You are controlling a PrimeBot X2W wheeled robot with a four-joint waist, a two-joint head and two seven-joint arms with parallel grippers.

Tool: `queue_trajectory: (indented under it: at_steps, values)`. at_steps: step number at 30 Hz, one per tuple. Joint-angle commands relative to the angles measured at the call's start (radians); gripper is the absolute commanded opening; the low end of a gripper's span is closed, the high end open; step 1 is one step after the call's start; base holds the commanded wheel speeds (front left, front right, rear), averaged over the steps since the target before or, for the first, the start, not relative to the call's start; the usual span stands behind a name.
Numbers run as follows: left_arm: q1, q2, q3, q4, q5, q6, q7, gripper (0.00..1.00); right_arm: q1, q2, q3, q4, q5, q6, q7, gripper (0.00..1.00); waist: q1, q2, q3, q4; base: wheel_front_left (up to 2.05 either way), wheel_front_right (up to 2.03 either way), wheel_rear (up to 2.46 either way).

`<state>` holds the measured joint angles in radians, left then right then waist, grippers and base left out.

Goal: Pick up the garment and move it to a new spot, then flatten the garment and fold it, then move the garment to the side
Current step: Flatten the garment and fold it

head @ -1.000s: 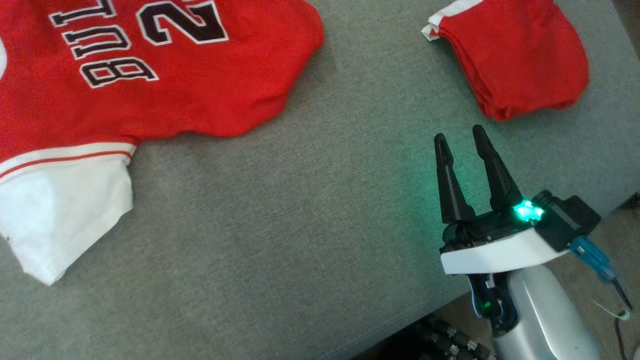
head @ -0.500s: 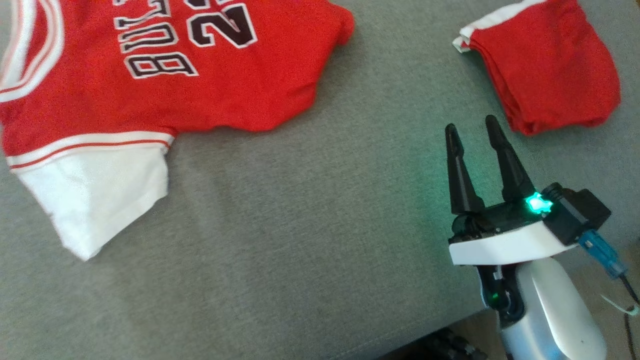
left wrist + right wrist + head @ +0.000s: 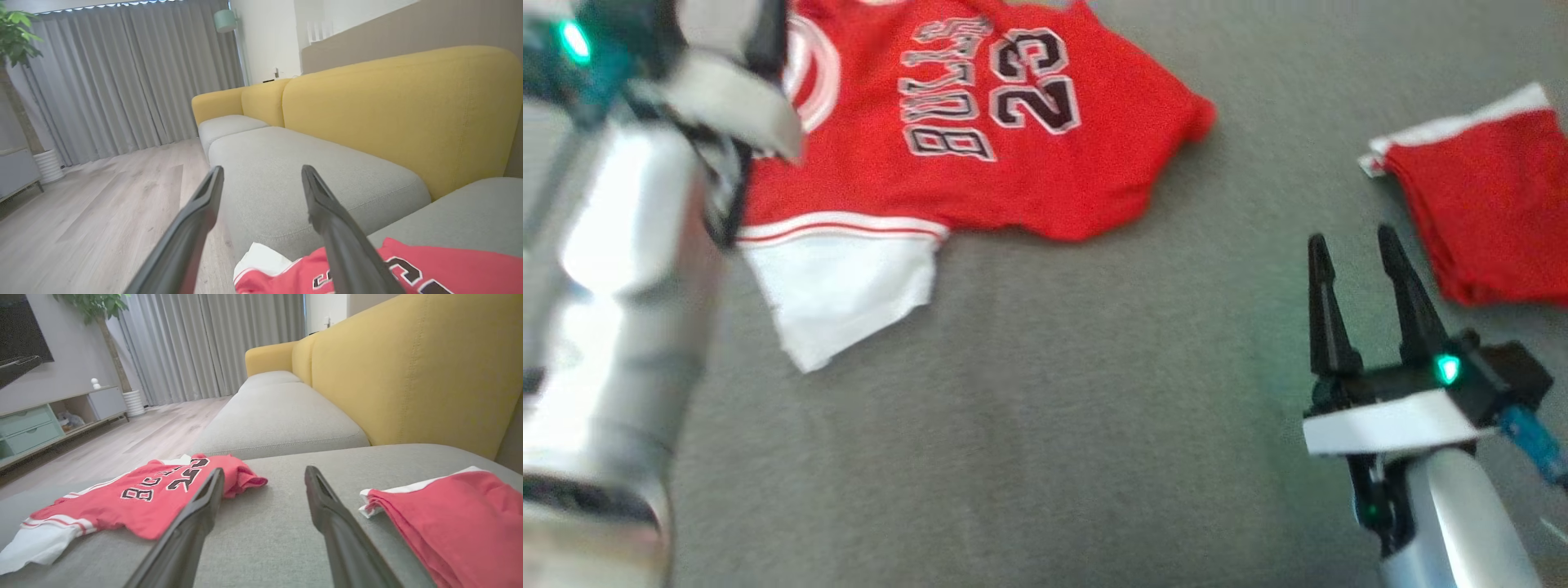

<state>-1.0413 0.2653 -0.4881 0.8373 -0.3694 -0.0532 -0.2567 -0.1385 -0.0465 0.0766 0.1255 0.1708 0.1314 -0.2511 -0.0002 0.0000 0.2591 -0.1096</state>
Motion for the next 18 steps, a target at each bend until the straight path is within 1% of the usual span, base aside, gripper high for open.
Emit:
queue_trajectory:
  at_steps: [1,4,8,11,16,18]
  values:
    - [0.013,0.032,0.034,-0.049,-0.007,0.011,-0.005,1.00,0.007,-0.004,0.016,-0.025,-0.010,-0.001,-0.011,1.00,0.0002,0.0000,-0.082,0.087,0.00,0.00,0.00]
    - [0.150,0.016,0.054,-0.142,-0.029,0.037,-0.005,1.00,0.032,-0.004,0.006,-0.017,-0.027,-0.001,-0.011,1.00,0.0002,0.0000,-0.127,0.128,0.00,0.00,0.00]
    - [0.322,0.008,0.073,-0.249,-0.055,0.071,-0.005,1.00,0.058,-0.004,0.001,-0.008,-0.028,-0.001,-0.011,1.00,0.0002,0.0000,-0.176,0.162,0.00,0.00,0.00]
    - [0.446,0.003,0.085,-0.329,-0.073,0.102,-0.005,1.00,0.076,-0.004,0.007,-0.005,-0.025,-0.001,-0.011,1.00,0.0002,0.0000,-0.204,0.171,0.00,0.00,0.00]
    - [0.640,-0.013,0.112,-0.446,-0.106,0.160,-0.005,1.00,0.098,-0.004,0.018,-0.003,-0.020,-0.001,-0.011,1.00,0.0002,0.0000,-0.232,0.168,0.00,0.00,0.00]
    - [0.705,-0.022,0.115,-0.477,-0.118,0.173,-0.005,1.00,0.103,-0.004,0.021,-0.004,-0.017,-0.001,-0.011,1.00,0.0002,0.0000,-0.234,0.165,0.00,0.00,0.00]
